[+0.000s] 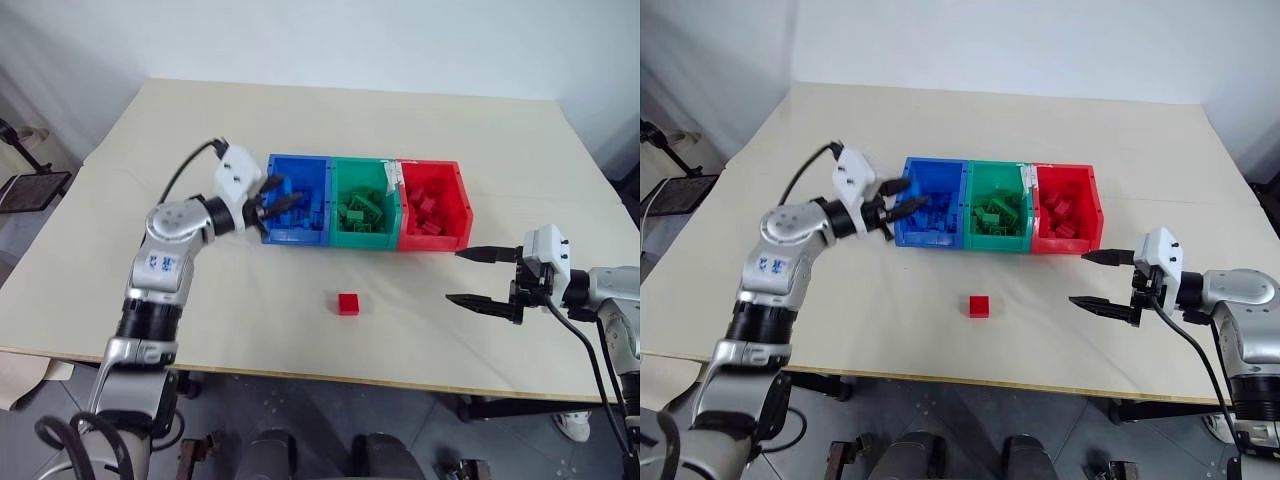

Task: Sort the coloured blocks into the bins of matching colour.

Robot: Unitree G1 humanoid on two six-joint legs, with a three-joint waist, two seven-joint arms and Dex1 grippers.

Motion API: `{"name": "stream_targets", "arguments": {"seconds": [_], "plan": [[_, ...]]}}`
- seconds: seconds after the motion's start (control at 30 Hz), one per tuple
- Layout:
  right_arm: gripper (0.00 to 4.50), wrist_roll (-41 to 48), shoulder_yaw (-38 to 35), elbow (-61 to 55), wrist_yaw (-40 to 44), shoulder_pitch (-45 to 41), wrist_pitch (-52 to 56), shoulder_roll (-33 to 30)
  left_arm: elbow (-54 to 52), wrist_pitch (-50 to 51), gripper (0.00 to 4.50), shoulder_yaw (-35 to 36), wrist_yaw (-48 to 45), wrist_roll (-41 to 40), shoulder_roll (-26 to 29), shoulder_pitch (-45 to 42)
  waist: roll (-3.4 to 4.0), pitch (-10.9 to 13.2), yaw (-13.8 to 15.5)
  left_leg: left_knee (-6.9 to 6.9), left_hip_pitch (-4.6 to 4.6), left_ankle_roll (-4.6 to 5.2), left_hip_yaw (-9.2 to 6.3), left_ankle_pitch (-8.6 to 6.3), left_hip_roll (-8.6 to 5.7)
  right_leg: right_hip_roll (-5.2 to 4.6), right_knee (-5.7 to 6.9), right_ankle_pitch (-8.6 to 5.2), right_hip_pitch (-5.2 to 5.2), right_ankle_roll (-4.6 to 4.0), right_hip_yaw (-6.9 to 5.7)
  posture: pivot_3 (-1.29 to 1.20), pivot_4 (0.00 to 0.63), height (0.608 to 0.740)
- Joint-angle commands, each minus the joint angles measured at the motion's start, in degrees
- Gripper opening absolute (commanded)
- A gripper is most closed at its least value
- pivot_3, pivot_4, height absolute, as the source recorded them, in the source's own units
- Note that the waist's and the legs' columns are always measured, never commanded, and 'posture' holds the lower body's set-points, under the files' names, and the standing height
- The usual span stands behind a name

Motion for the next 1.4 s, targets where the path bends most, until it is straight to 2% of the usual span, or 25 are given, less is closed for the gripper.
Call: {"name": "stream_targets", "arguments": {"seconds": [0.03, 0.17, 0.33, 0.47, 0.63, 0.73, 0.8, 0.9, 1.03, 1.17, 1.27, 1.4], "plan": [[4.50, 0.09, -0.65, -0.12, -0.04, -0.99, -0.92, -0.20, 10.44, -7.58, 1.72, -1.25, 2.63, 2.84, -2.37, -3.26, 0.00, 0.00, 0.02, 0.00, 0.00, 0.00, 0.01, 0.00, 0.00, 0.00, 0.02, 0.04, -0.02, 0.07, -0.06, 0.00, 0.150, 0.740], [4.50, -0.04, -0.34, 0.50, 0.46, -2.18, -0.86, -0.26, 17.44, -13.93, 3.04, -2.39, -0.86, 2.84, -4.46, -5.29, -0.02, 0.01, 0.06, 0.02, -0.03, 0.00, 0.11, 0.00, -0.01, -0.01, 0.02, 0.09, -0.08, 0.17, -0.87, 0.00, 0.150, 0.740], [4.50, -0.35, -0.14, 1.54, 1.20, -3.20, -1.13, -0.29, 18.17, -17.09, 4.49, -2.17, -4.78, 1.93, -3.43, -5.63, -0.04, 0.03, 0.04, 0.13, -0.14, 0.00, 0.14, 0.00, 0.04, -0.03, 0.01, 0.09, -0.13, 0.17, -1.53, 0.00, 0.150, 0.740], [4.50, -0.30, 0.00, 1.96, 1.85, -3.69, -1.29, -0.21, 9.18, -17.39, 4.49, -1.72, -15.08, -2.61, 0.39, -1.13, -0.04, 0.02, -0.33, 0.12, -0.12, -0.01, 0.23, 0.00, 0.06, -0.02, 0.01, 0.09, -0.14, 0.17, -1.60, 0.00, 0.150, 0.740], [4.50, 0.58, -0.12, 3.08, 4.28, -4.27, -1.45, -0.32, -7.71, -11.18, 4.49, 2.46, -30.76, -15.27, 9.50, 11.15, -0.02, 0.02, -1.11, 0.12, -0.11, -0.02, 0.20, 0.00, 0.19, -0.15, 0.01, 0.09, -0.13, 0.17, -1.55, 0.00, 0.150, 0.740], [4.50, 1.08, -0.26, 4.46, 6.27, -4.69, -1.46, -0.53, -15.90, -5.28, 4.49, 5.86, -38.56, -21.75, 17.34, 20.57, 0.01, 0.02, -1.65, 0.10, -0.11, -0.04, 0.11, -0.01, 0.23, -0.20, -0.01, 0.09, -0.08, 0.17, -1.39, 0.00, 0.150, 0.740], [4.50, 1.25, -0.39, 5.88, 7.87, -4.97, -1.89, -0.82, -18.64, -3.57, 4.49, 7.76, -42.45, -24.12, 21.57, 25.97, 0.04, 0.04, -1.58, 0.04, -0.06, -0.05, 0.08, -0.02, 0.23, -0.28, -0.01, 0.08, -0.04, 0.14, -1.25, 0.00, 0.150, 0.740], [4.50, 0.65, -0.37, 9.36, 11.21, -5.33, -3.40, -2.09, -19.53, -1.93, 4.49, 14.67, -50.01, -28.03, 28.44, 36.70, 0.10, 0.07, -1.69, -0.02, -0.03, -0.03, 0.07, -0.03, 0.22, -0.41, -0.08, 0.04, 0.01, 0.07, -1.23, 0.00, 0.150, 0.740], [4.50, 0.81, -0.61, 13.24, 14.02, -7.13, -5.15, -3.45, -16.91, -3.34, 4.49, 19.90, -54.32, -27.61, 34.18, 42.93, 0.14, 0.11, -1.30, -0.12, 0.05, 0.01, -0.06, -0.05, 0.05, -0.75, -0.14, -0.18, 0.07, -0.33, -1.41, 0.00, 0.150, 0.740], [4.50, 2.06, -0.54, 15.25, 15.91, -8.16, -6.44, -4.14, -17.76, -3.11, 4.49, 19.40, -52.80, -28.26, 34.56, 41.98, 0.21, 0.11, -1.48, -0.25, 0.11, 0.07, -0.10, -0.05, -0.12, -0.92, -0.12, -0.25, 0.06, -0.47, -1.42, 0.00, 0.150, 0.740], [4.50, 5.52, 1.05, 13.76, 15.98, -6.84, -6.72, -5.76, -19.06, -2.84, 4.49, 16.66, -50.21, -27.41, 32.89, 39.06, 0.25, 0.13, -1.55, -0.33, 0.11, 0.06, -0.08, -0.05, -0.11, -0.92, -0.02, -0.25, 0.05, -0.47, -1.51, 0.00, 0.150, 0.740], [4.50, 11.72, 6.25, 9.52, 15.98, -2.54, -9.14, -12.43, -21.94, -1.26, 4.49, 12.28, -46.94, -26.31, 30.05, 34.30, 0.30, 0.16, -1.47, -0.26, 0.10, 0.09, -0.09, -0.05, -0.14, -0.92, 0.13, -0.23, 0.03, -0.43, -1.59, 0.00, 0.150, 0.740]]}}
